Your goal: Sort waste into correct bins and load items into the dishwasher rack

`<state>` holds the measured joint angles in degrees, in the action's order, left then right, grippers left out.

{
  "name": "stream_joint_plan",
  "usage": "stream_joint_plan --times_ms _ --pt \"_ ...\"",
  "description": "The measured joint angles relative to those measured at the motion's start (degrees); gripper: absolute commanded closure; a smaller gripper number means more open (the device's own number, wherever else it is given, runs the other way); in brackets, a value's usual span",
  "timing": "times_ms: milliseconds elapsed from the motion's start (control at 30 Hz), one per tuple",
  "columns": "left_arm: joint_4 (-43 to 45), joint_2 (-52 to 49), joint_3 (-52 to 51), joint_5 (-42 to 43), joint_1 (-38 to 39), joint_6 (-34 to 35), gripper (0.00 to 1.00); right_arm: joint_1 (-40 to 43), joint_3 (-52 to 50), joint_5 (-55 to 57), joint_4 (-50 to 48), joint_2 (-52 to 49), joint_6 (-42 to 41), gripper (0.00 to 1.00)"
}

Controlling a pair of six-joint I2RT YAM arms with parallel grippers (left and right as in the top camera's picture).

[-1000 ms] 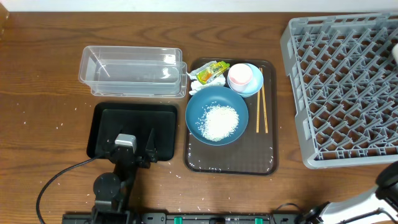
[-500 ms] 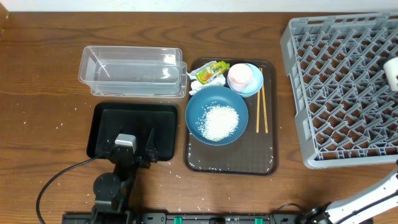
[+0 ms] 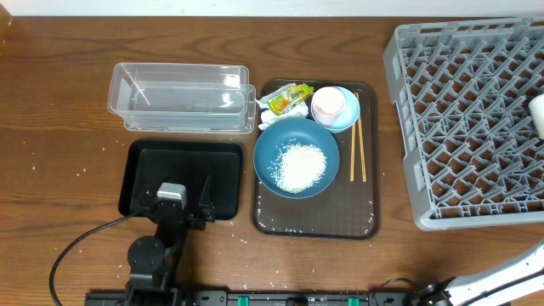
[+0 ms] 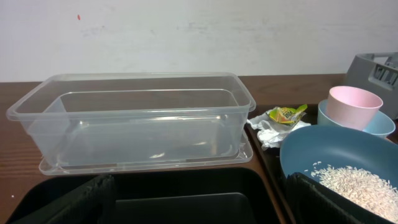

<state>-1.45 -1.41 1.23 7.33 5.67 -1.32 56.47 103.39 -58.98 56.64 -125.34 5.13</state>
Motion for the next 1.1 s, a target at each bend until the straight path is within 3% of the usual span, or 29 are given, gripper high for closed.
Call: stream_joint_plan --times_ms 167,367,600,667,733,833,867,1033,1100 --pt "0.0 0.0 0.0 0.0 0.0 0.0 0.10 2.8 0.0 3.9 1.7 0.6 0.2 0.87" --pt "0.0 0.0 0.0 0.0 0.0 0.0 0.10 6.1 -0.5 12.3 2.1 1.2 -2.1 0.85" --pt "0.0 0.0 0.0 0.0 0.0 0.0 0.10 6.3 -1.0 19.0 1.6 10.8 -9.3 0.83" --pt "0.0 0.0 0.0 0.0 0.0 0.0 0.10 6.1 -1.0 20.2 1.2 15.6 -11.4 0.77" --pt "0.0 0.0 0.0 0.0 0.0 0.0 0.10 5.5 -0.9 20.9 0.8 20.4 -13.2 0.60" --pt "0.0 0.0 0.0 0.0 0.0 0.0 0.10 2.6 -0.8 23.4 -0.3 26.1 -14.3 0.55" --pt "0.0 0.0 0.0 0.0 0.0 0.0 0.10 1.1 -0.8 24.9 -0.6 27.3 -14.6 0.55" --pt "0.0 0.0 0.0 0.0 0.0 0.0 0.10 -7.7 -0.7 35.8 -1.4 27.9 -15.1 0.98" --pt "0.0 0.0 0.0 0.0 0.0 0.0 0.10 -11.1 -0.8 41.4 -1.9 25.8 -16.0 0.99"
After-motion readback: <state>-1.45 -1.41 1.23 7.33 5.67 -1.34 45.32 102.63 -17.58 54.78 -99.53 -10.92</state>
